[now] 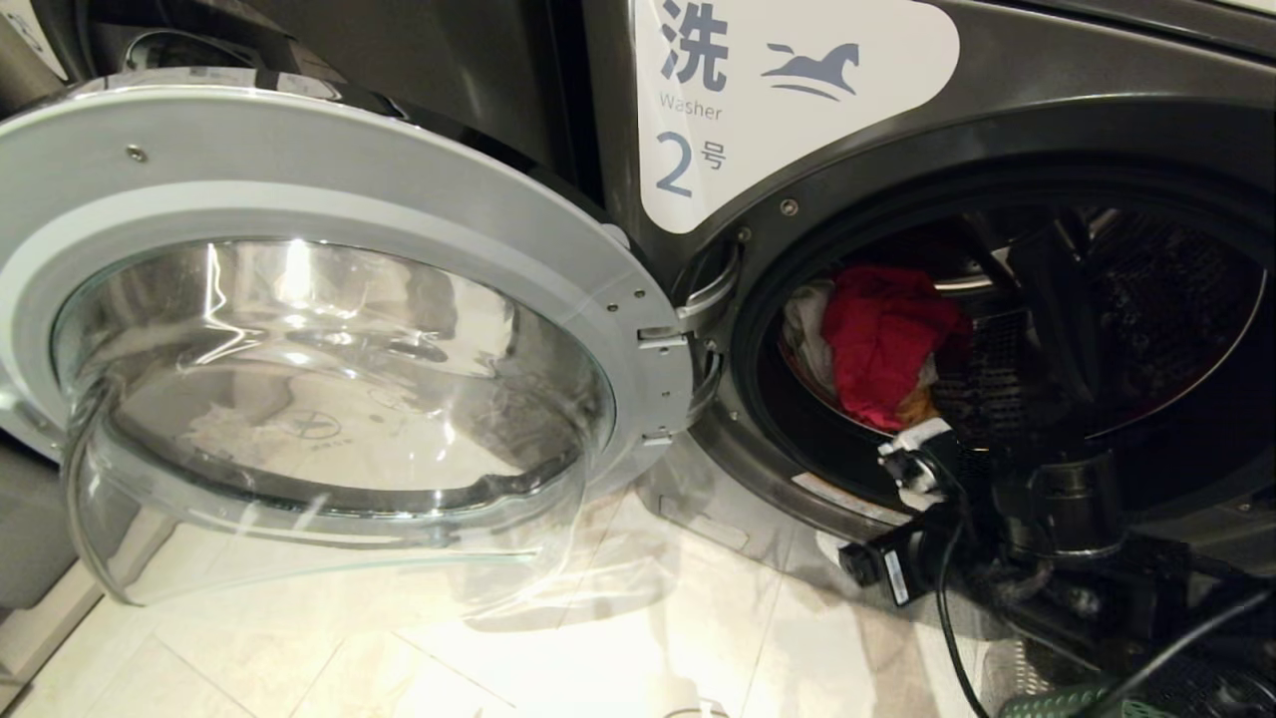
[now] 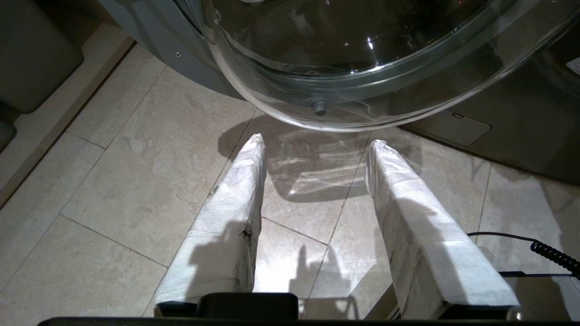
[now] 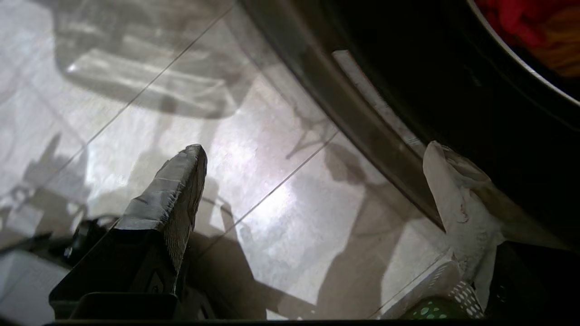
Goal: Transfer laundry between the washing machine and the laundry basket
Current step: Pick a cloth and place it into the basket
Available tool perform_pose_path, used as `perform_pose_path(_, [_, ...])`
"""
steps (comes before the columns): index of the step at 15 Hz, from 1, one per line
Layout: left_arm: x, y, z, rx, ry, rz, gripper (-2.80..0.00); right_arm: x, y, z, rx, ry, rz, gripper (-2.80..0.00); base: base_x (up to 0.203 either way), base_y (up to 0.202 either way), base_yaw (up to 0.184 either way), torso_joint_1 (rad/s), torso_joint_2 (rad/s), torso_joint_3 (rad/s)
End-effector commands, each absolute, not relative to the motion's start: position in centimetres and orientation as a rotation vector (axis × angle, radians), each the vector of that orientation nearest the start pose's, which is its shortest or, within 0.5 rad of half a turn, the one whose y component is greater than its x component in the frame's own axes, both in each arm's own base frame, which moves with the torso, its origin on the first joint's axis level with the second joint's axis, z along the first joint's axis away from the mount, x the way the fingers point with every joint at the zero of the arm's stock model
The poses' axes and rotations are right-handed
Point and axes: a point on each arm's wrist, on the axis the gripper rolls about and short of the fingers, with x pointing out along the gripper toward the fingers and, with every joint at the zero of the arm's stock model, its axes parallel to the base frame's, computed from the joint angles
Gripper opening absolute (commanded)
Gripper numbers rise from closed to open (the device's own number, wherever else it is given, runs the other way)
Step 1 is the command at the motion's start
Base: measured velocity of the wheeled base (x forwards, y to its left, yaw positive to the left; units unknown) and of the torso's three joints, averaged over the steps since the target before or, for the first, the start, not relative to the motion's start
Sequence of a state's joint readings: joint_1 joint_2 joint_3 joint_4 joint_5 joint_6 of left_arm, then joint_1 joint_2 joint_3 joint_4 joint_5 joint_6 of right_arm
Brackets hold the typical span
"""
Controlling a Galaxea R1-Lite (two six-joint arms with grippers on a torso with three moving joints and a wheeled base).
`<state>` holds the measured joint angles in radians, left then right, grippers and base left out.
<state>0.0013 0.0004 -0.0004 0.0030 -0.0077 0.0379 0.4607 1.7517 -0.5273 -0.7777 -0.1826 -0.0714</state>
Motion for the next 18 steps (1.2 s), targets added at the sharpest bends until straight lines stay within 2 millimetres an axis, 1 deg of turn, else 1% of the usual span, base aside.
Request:
perform_pose_path(1, [-2.3, 0.0, 7.6, 0.038, 0.002, -0.006, -2.8, 28.0, 12.1, 10.0, -0.19, 0.43, 0.162, 0.0, 0.0, 0.0, 0.0, 0.0, 0.0, 0.0])
perform_pose_path(3, [-2.3, 0.0, 7.5, 0.038, 0.004, -0.006, -2.8, 29.5, 12.0, 10.7, -0.158, 0.383, 0.093, 0.0, 0.0, 0.0, 0.0, 0.0, 0.0, 0.0])
perform_pose_path(5, [-2.3, 0.0, 7.6, 0.037, 0.002, -0.006, -2.8, 30.4, 11.7, 11.2, -0.135, 0.35, 0.0, 0.0, 0.0, 0.0, 0.0, 0.0, 0.0, 0.0])
perform_pose_path(8, [-2.3, 0.0, 7.6, 0.037, 0.001, -0.006, -2.8, 31.9, 12.0, 11.4, -0.066, 0.32, -0.1, 0.0, 0.0, 0.0, 0.0, 0.0, 0.0, 0.0])
perform_pose_path(10, [-2.3, 0.0, 7.5, 0.038, 0.002, -0.006, -2.8, 33.0, 12.2, 10.6, -0.058, 0.319, -0.167, 0.0, 0.0, 0.0, 0.0, 0.0, 0.0, 0.0])
perform_pose_path(12, [-2.3, 0.0, 7.6, 0.038, 0.001, -0.006, -2.8, 34.0, 12.4, 10.0, -0.044, 0.323, -0.18, 0.0, 0.0, 0.0, 0.0, 0.0, 0.0, 0.0])
perform_pose_path(16, [-2.3, 0.0, 7.6, 0.037, 0.001, -0.006, -2.8, 36.9, 13.5, 10.6, 0.009, 0.255, -0.185, 0.0, 0.0, 0.0, 0.0, 0.0, 0.0, 0.0])
perform_pose_path(18, [-2.3, 0.0, 7.5, 0.038, 0.002, -0.006, -2.8, 38.5, 13.4, 10.6, 0.029, 0.229, -0.225, 0.0, 0.0, 0.0, 0.0, 0.0, 0.0, 0.0])
